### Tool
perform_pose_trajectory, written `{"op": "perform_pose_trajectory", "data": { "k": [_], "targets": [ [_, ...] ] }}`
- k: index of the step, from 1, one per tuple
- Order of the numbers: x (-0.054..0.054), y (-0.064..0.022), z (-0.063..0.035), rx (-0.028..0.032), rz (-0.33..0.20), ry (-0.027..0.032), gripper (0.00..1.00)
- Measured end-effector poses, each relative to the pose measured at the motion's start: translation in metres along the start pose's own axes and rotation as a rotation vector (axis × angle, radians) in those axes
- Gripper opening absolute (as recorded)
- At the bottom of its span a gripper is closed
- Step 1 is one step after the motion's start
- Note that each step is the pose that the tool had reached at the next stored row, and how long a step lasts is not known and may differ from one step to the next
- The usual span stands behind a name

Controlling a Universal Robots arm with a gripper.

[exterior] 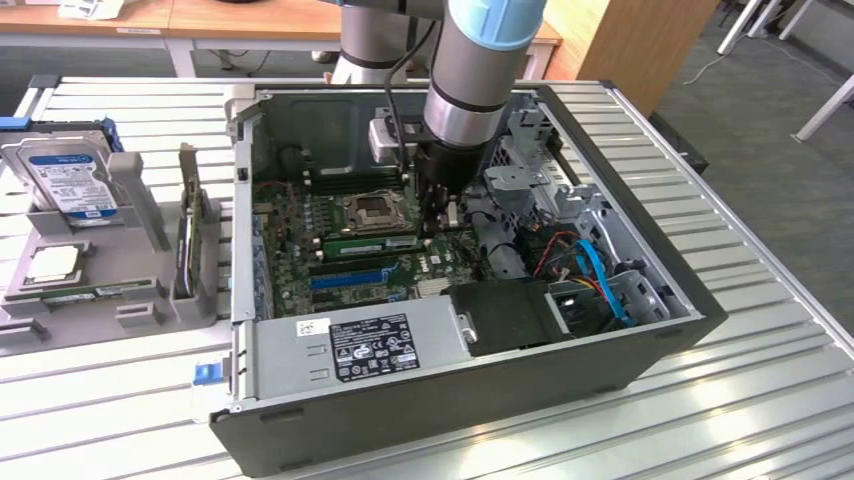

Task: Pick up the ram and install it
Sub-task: 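Press down the ram until it locks into place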

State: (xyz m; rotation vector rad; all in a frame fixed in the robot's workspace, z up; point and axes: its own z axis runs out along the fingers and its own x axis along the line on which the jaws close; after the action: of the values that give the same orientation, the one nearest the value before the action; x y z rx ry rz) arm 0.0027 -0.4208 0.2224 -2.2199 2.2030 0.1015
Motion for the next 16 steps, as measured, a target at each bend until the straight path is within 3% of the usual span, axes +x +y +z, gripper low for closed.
{"op": "perform_pose_trajectory", "data": {
  "k": [16],
  "targets": [
    [-0.0002,0.0,-0.0006,0.0,0.0,-0.0011,0.1]
  ]
}}
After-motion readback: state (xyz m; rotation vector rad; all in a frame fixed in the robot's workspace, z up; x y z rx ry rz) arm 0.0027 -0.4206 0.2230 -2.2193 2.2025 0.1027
